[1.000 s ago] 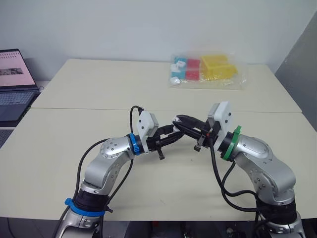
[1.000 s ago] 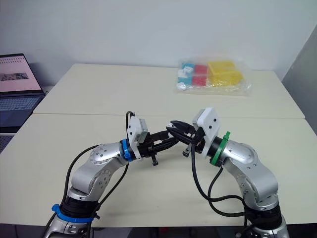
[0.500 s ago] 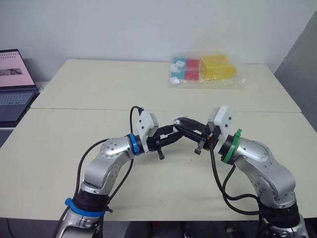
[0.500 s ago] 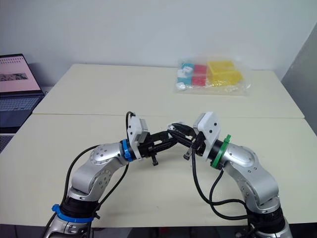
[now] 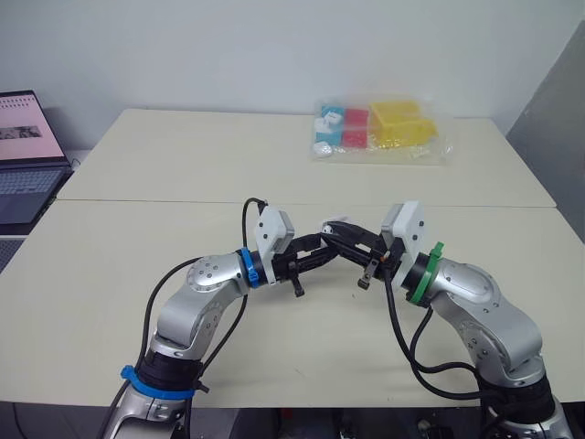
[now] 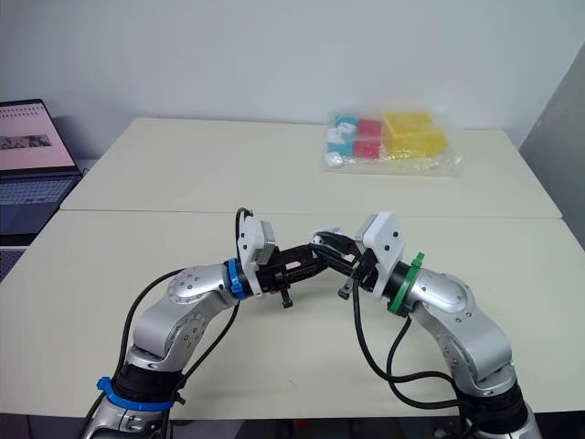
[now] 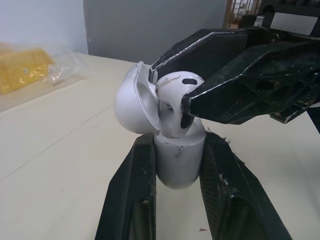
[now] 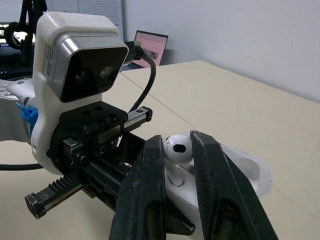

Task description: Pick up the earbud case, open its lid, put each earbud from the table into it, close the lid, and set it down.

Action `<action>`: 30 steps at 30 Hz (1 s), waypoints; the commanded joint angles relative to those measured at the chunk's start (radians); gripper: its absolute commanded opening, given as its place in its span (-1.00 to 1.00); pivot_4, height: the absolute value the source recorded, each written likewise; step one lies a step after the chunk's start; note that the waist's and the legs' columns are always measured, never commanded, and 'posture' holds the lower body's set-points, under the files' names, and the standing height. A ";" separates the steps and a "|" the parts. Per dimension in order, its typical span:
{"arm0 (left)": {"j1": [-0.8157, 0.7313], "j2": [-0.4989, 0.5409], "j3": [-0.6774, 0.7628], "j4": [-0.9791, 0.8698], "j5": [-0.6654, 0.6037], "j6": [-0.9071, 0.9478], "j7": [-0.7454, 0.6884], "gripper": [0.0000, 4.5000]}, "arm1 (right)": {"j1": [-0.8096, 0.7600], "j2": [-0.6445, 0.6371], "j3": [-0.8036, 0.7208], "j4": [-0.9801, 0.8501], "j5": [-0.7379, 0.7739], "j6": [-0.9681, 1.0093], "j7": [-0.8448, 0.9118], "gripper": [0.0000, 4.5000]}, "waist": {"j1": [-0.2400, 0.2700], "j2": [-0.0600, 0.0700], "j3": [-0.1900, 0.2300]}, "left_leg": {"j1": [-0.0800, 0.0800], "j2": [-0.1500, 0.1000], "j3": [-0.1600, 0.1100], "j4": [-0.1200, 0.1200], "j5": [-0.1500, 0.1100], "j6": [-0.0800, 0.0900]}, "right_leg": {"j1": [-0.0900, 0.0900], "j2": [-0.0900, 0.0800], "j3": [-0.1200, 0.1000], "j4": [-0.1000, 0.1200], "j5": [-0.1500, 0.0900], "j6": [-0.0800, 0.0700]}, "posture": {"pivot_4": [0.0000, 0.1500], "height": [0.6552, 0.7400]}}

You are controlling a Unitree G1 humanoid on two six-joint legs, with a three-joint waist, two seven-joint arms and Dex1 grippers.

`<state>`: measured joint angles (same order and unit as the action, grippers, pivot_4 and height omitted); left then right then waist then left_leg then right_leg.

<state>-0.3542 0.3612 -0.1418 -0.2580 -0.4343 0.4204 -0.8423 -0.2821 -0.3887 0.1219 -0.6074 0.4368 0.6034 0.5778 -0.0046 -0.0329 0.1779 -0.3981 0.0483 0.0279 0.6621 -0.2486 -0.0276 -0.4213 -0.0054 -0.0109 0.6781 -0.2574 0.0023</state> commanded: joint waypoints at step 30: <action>-0.012 0.022 0.005 -0.027 -0.012 -0.054 -0.063 -0.65 | -0.202 -0.287 -0.237 -0.061 0.338 0.248 0.031 1.00 | 0.000 0.000 0.001 | 0.000 0.000 0.000 -0.001 0.000 0.000 | 0.000 0.000 0.000 -0.001 0.000 0.000 | 1.00 0.95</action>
<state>-0.3588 0.3735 -0.1222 -0.2461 -0.4406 0.4001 -0.8709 -0.4358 -0.6508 -0.0723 -0.6864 0.7383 0.8143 0.6080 -0.0041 -0.0326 0.1787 -0.3983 0.0483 0.0285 0.6613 -0.2487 -0.0275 -0.4213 -0.0054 -0.0110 0.6768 -0.2576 0.0020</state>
